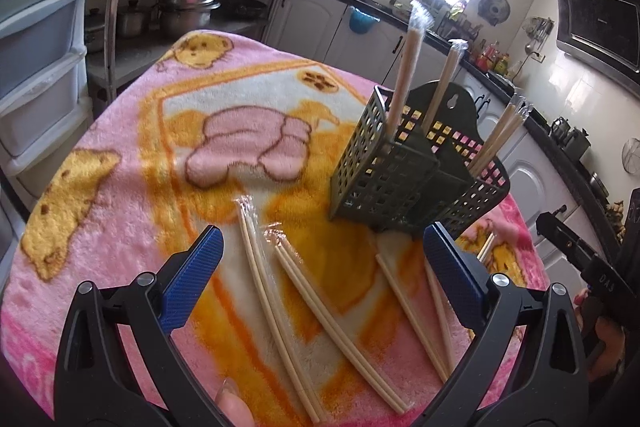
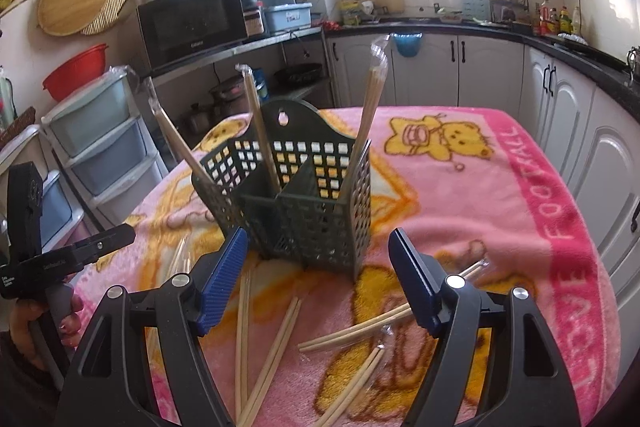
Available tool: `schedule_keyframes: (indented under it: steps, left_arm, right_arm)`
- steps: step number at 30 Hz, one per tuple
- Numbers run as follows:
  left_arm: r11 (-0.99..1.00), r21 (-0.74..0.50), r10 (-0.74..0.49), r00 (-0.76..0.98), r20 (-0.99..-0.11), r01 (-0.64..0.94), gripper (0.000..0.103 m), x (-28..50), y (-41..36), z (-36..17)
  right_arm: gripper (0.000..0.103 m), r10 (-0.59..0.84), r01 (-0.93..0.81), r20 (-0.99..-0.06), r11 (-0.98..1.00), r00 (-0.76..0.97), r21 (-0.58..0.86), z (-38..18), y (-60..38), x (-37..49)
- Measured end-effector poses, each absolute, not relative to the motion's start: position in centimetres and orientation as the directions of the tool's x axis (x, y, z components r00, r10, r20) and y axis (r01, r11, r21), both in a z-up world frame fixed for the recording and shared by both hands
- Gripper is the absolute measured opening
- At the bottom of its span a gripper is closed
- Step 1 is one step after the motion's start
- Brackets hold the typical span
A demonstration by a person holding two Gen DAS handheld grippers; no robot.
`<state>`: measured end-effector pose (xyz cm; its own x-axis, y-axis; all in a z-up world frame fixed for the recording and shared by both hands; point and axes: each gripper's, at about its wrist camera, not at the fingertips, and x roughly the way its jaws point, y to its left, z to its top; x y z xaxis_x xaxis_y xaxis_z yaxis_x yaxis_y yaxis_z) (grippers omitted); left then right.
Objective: Organize utensils
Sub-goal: 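Move the open right tool toward the wrapped chopsticks beside the caddy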
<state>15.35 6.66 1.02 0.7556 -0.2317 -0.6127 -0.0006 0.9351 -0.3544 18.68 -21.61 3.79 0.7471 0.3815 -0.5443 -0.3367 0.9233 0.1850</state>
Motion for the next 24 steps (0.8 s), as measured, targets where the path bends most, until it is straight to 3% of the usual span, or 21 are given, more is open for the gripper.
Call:
schedule_keyframes:
  steps: [15,24]
  left_arm:
    - [0.910,-0.401,-0.225,0.696,-0.682,-0.100,0.092,17.9,9.5,-3.0]
    - [0.893,-0.432,-0.249,0.663,-0.706,-0.126,0.076,20.6,10.9,-3.8]
  right_arm:
    - [0.071,0.372,-0.374,-0.633,0.917,0.679,0.138,0.5,-19.2,20.2]
    - [0.070,0.344,-0.400,-0.716,0.911,0.607,0.099,-2.0,-16.7,21.6]
